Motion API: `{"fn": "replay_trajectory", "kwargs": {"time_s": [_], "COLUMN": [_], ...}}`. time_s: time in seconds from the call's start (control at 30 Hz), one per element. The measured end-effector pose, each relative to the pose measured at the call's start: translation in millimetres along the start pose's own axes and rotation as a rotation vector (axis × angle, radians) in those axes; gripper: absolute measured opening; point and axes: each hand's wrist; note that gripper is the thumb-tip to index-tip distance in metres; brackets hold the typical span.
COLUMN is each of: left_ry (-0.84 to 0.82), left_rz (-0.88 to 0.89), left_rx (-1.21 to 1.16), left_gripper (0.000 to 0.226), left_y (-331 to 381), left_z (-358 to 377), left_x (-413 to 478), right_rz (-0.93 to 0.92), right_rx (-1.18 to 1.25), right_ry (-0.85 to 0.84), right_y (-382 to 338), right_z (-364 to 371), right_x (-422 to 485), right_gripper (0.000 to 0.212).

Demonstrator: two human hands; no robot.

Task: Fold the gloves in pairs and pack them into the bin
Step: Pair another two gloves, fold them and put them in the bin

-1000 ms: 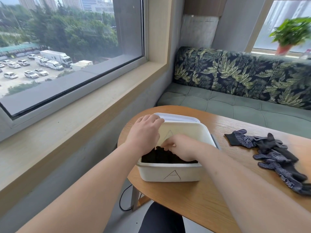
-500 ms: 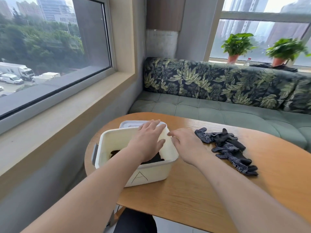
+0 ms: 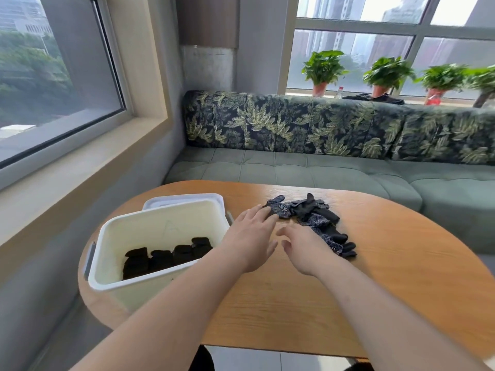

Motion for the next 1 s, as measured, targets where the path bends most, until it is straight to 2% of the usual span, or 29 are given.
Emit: {"fn": "replay_trajectory", "kwargs": {"time_s": [0.3,0.67,0.9,1.0], "left_ry": [-0.087,-0.22,-0.213,-0.195], "left_rz": [0.034,-0.041,-0.109,-0.115], "left_rx": [-0.033,-0.12,-0.175,-0.151], "left_gripper": [0.075,0.074,0.075,0.075], "left_y": [45,48,34,34], "left_z": [44,100,129,135], "left_x": [13,3,-10,-16], "right_rz": [0.143,0.321,0.416,0.384], "right_rx": [-0.045,-0.081,-0.056,-0.066], "right_ry": [-0.026,0.163,0.166,0.296], "right_y": [47,78,94,95], "right_z": [25,53,76,86], "right_x": [-8,-7,-5,-5], "right_gripper": [0.051,0.064,0.073,0.071]}}
Point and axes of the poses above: each hand's wrist, its own x-axis towards the middle knuckle, its own z-axis out of the palm, y = z × x, and after that the axes turned 11 degrees about x, right-handed
